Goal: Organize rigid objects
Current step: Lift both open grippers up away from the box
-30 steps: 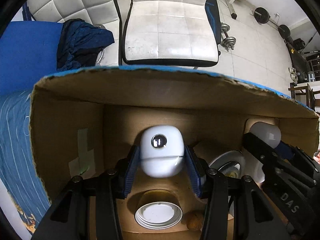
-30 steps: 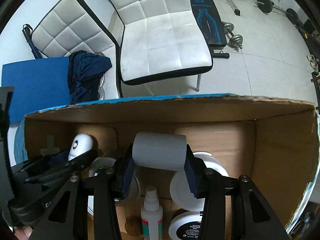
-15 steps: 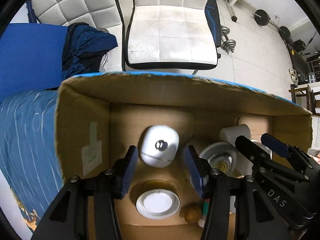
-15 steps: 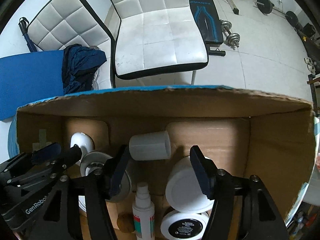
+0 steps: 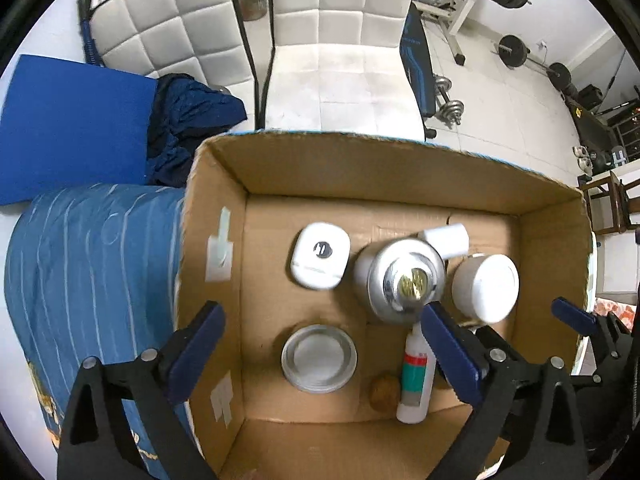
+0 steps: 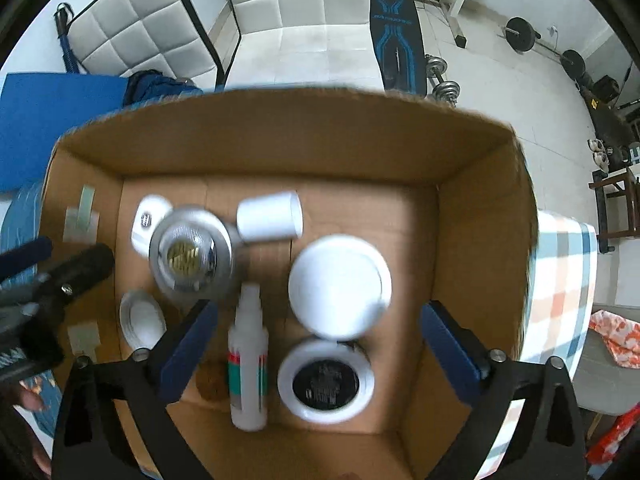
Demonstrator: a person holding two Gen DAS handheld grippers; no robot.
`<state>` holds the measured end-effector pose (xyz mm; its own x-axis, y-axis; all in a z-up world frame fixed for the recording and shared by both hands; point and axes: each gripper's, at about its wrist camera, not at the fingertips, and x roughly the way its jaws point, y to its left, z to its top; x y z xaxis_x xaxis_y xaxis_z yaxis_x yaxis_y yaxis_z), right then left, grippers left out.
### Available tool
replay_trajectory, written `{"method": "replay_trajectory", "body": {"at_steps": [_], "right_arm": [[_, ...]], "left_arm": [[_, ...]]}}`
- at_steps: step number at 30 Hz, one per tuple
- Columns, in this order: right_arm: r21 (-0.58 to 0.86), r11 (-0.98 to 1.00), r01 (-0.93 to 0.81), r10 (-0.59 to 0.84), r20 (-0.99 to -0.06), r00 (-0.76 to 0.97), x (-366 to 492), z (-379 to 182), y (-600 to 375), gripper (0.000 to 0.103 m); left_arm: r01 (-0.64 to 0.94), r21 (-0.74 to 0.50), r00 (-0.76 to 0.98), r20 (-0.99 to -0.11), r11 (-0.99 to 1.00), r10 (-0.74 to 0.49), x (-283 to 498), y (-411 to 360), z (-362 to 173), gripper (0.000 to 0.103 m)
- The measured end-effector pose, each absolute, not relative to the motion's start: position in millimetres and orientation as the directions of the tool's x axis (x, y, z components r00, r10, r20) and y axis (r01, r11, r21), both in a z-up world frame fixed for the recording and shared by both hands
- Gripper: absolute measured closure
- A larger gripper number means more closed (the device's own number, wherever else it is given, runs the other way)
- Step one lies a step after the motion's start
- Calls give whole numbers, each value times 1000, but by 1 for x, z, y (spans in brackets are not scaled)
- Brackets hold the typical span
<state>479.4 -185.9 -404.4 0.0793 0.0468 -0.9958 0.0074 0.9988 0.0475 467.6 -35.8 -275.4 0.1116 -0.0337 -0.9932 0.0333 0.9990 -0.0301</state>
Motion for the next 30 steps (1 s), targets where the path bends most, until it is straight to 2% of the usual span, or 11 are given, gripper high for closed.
{"method": "replay_trajectory", "body": {"at_steps": [11, 16, 22, 30], "right_arm": [[52, 998, 21, 48, -984, 171, 409, -353, -191, 0], [62, 997, 38, 51, -964, 260, 370, -303, -196, 0], [70, 997, 36, 53, -934, 354, 299, -241, -201, 0], [92, 995, 28, 70, -896, 438, 209, -174, -202, 0]], "left_arm": [[29, -31, 211, -977, 999, -36, 395, -30, -222, 3], [42, 0, 326, -945, 999, -14, 342, -32, -169, 3], [53, -24, 428, -903, 998, -45, 272, -32, -108, 3], [68, -21, 505, -861, 997, -53, 194, -32, -46, 3]]}}
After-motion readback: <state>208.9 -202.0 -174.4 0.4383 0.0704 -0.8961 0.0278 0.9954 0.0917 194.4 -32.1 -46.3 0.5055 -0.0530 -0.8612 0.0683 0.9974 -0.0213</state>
